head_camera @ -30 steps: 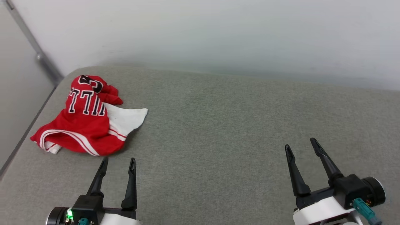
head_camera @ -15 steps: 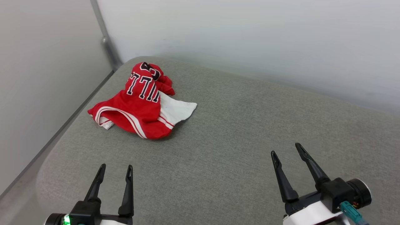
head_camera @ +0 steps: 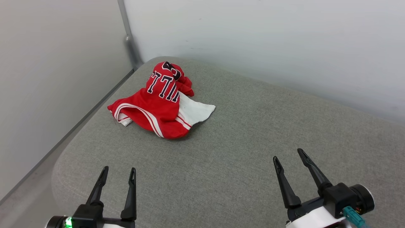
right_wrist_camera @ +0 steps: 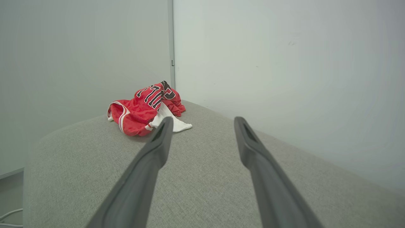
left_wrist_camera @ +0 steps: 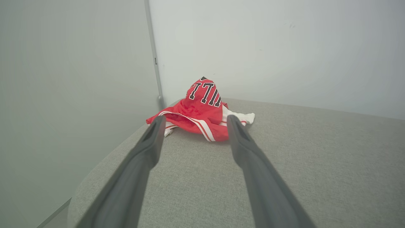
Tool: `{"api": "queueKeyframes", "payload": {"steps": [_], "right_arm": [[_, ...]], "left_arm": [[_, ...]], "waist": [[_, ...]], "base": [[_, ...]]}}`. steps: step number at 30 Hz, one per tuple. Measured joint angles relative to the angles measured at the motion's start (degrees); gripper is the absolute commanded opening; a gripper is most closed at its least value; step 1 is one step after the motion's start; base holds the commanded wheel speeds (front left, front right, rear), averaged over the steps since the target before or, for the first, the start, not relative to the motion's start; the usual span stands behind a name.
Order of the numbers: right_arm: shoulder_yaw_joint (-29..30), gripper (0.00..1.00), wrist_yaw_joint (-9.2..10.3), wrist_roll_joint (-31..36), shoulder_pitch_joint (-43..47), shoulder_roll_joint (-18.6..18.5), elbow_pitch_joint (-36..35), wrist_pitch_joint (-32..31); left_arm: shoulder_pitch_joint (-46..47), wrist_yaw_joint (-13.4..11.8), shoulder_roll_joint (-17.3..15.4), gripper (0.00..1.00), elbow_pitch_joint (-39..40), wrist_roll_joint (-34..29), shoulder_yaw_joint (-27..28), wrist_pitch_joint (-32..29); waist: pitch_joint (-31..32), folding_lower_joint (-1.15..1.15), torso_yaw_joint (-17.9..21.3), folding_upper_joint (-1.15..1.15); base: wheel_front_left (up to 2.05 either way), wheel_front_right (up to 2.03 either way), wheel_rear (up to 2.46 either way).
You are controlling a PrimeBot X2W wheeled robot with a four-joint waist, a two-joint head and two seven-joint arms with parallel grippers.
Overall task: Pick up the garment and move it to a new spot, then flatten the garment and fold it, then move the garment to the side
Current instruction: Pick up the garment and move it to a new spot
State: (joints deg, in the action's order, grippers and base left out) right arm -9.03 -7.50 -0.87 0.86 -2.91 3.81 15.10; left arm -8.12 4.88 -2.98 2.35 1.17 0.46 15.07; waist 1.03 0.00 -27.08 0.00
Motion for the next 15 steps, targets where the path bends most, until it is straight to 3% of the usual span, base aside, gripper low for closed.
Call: {"api": "queueKeyframes", "payload": {"steps": [11, 15], "right_arm": [[-0.4, 1.0, 0.0, -0.1, 0.3, 0.0, 0.0, 0.0], [-0.3, 1.0, 0.0, 0.5, 0.0, 0.0, -0.3, 0.0]], "left_arm": [[-0.5, 0.0, 0.0, 1.0, 0.3, 0.3, 0.2, 0.0], [0.3, 0.3, 0.0, 1.0, 0.0, 3.7, 0.7, 0.0]], "waist": [[-0.4, 0.0, 0.1, 0.0], [-2.0, 0.0, 0.6, 0.0]], "base": [[0.0, 0.0, 0.0], [0.0, 0.0, 0.0]]}}
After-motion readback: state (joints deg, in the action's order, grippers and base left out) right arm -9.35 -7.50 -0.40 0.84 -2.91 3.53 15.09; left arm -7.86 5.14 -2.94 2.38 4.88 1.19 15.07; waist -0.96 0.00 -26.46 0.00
